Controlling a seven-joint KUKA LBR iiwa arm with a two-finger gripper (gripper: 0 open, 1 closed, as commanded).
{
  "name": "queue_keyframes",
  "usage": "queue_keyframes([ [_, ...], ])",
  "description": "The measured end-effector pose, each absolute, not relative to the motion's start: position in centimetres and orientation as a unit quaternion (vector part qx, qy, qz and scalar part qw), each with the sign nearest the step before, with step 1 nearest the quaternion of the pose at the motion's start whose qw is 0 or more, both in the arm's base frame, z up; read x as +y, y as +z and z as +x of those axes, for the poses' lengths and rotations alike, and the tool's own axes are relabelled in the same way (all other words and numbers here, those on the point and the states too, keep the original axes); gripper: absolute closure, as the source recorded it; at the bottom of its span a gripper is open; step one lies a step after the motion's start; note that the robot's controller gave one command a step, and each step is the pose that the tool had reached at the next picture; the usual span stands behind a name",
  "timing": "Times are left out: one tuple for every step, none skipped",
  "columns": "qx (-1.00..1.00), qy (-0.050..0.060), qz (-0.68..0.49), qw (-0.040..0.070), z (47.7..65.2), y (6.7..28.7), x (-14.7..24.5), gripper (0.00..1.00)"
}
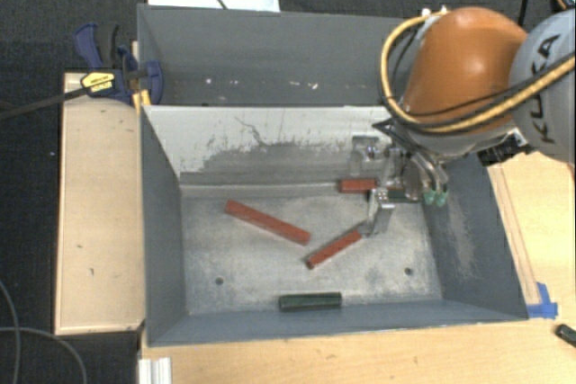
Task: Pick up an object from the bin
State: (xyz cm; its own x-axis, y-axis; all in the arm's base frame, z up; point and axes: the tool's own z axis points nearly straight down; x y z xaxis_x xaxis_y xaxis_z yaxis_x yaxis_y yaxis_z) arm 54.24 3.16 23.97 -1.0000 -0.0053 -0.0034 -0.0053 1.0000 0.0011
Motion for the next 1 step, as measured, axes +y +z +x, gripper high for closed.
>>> queue_keyframes([
  [1.0,0.0,0.002,-0.003,55.25,10.94,-2.56,0.0],
])
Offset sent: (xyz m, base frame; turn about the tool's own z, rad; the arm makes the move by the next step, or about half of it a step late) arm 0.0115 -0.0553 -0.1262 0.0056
